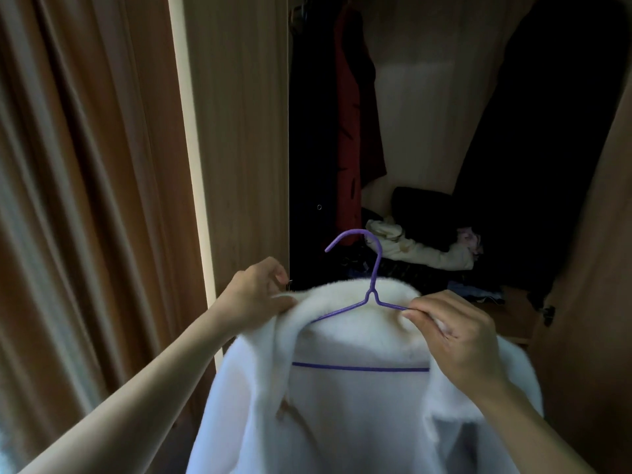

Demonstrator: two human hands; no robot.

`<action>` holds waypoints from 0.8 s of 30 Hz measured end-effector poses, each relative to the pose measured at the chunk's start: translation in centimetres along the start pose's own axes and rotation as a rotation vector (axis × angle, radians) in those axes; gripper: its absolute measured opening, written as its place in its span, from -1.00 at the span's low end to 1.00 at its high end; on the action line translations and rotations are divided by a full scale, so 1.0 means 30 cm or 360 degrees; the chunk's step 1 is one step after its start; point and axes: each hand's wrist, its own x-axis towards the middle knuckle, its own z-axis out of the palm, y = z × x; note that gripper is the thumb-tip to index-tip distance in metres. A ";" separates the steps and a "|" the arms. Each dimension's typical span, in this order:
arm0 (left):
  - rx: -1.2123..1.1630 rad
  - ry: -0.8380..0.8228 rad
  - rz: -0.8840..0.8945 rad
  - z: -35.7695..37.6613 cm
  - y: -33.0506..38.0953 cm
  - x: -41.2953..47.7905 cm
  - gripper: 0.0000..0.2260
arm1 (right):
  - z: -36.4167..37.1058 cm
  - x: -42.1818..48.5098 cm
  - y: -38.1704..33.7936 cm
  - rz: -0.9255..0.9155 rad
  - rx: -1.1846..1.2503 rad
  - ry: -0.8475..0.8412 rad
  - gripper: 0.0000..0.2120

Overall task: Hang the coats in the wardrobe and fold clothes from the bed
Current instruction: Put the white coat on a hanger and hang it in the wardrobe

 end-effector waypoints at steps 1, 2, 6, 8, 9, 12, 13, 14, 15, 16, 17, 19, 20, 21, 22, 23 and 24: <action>0.0155 0.0057 0.0061 0.000 0.006 -0.003 -0.75 | -0.004 -0.003 0.005 0.0019 0.0018 0.0006 -0.85; 0.0273 0.0131 0.0138 0.003 0.010 -0.010 -0.73 | -0.007 -0.006 0.008 0.0031 0.0029 0.0011 -0.85; 0.0632 0.0413 0.0832 0.028 0.030 -0.041 -0.86 | -0.004 -0.014 0.020 0.0069 0.0021 0.0004 -0.84; 0.0645 0.0320 0.1017 0.035 0.032 -0.054 -0.93 | -0.003 -0.014 0.028 0.0081 0.0031 0.0013 -0.83; 0.0629 0.0258 0.1035 0.037 0.028 -0.058 -0.90 | -0.003 -0.014 0.032 0.0086 0.0030 0.0023 -0.82; 0.0537 0.0183 0.1035 0.049 0.005 -0.079 -0.77 | -0.004 -0.019 0.046 0.0111 0.0016 0.0051 -0.81; 0.0538 0.0160 0.1017 0.057 0.002 -0.090 -0.72 | -0.006 -0.020 0.049 0.0118 0.0016 0.0056 -0.80; 0.0579 0.0129 0.0979 0.067 0.000 -0.102 -0.69 | -0.006 -0.020 0.052 0.0124 0.0015 0.0055 -0.80; 0.0667 0.0118 0.0945 0.079 0.000 -0.112 -0.66 | -0.006 -0.020 0.052 0.0127 0.0012 0.0052 -0.79; 0.0782 0.0141 0.0925 0.093 0.000 -0.120 -0.63 | -0.004 -0.019 0.051 0.0130 0.0006 0.0047 -0.79; 0.0886 0.0180 0.0914 0.109 0.003 -0.127 -0.62 | -0.003 -0.019 0.050 0.0134 0.0001 0.0044 -0.79; 0.0960 0.0270 0.0888 0.143 0.015 -0.133 -0.63 | -0.001 -0.018 0.047 0.0138 0.0002 0.0049 -0.80; 0.0950 0.0306 0.0869 0.159 0.023 -0.134 -0.66 | -0.001 -0.018 0.046 0.0135 0.0006 0.0050 -0.81; 0.0925 0.0335 0.0854 0.172 0.028 -0.134 -0.68 | -0.002 -0.018 0.045 0.0133 0.0007 0.0048 -0.82; 0.0890 0.0355 0.0848 0.185 0.029 -0.131 -0.70 | -0.004 -0.018 0.045 0.0136 0.0010 0.0043 -0.83; 0.0837 0.0364 0.0847 0.196 0.028 -0.128 -0.72 | -0.007 -0.019 0.046 0.0140 0.0011 0.0036 -0.83; 0.0765 0.0361 0.0846 0.204 0.028 -0.126 -0.73 | -0.011 -0.019 0.048 0.0145 0.0012 0.0031 -0.84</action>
